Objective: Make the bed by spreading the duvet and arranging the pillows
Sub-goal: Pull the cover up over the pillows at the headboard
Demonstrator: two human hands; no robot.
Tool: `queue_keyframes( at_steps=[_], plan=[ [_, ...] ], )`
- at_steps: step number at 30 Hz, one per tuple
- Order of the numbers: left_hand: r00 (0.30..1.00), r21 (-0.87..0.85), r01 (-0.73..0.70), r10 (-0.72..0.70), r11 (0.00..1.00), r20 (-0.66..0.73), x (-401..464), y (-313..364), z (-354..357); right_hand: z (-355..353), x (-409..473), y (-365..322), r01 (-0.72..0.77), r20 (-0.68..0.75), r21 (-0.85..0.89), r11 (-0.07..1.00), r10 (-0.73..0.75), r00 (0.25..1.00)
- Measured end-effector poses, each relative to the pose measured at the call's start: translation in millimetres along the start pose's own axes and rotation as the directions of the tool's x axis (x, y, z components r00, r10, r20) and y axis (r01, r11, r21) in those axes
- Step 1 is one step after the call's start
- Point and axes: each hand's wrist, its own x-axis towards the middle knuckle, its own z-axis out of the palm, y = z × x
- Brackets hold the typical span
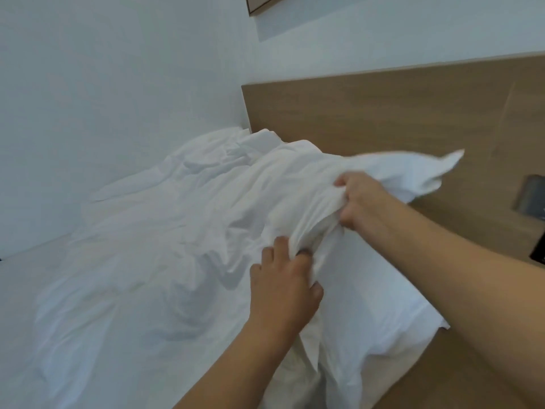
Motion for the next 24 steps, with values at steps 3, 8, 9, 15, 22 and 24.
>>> queue_keyframes(
  at_steps=[3,8,9,15,22,24],
  plan=[
    [0.957,0.072,0.179,-0.191,0.981,0.218,-2.1,3.3,12.8,22.7,-2.2,-32.5,0.199,0.011,0.056,0.978,-0.2,0.98],
    [0.864,0.056,0.344,-0.34,0.937,0.371,2.0,-7.6,31.3,40.3,-15.7,-87.7,0.37,0.061,0.162,0.915,-0.383,0.922],
    [0.849,0.068,0.353,-0.35,0.933,0.397,0.7,-6.6,35.1,38.6,-11.3,-88.4,0.377,0.074,0.191,0.906,-0.396,0.915],
    [0.918,0.048,0.216,-0.219,0.975,0.33,-21.3,-23.3,66.0,-11.6,31.1,-15.4,0.433,-0.28,0.178,0.884,-0.376,0.883],
    [0.908,0.144,-0.037,-0.027,0.989,0.418,-4.5,-50.2,-11.9,-32.6,14.5,111.3,-0.214,0.045,0.086,0.973,0.21,0.977],
    [0.938,0.185,-0.187,0.119,0.965,0.325,-28.4,-44.6,-45.9,-8.0,15.9,101.2,-0.144,0.025,0.121,0.982,0.142,0.99]
  ],
)
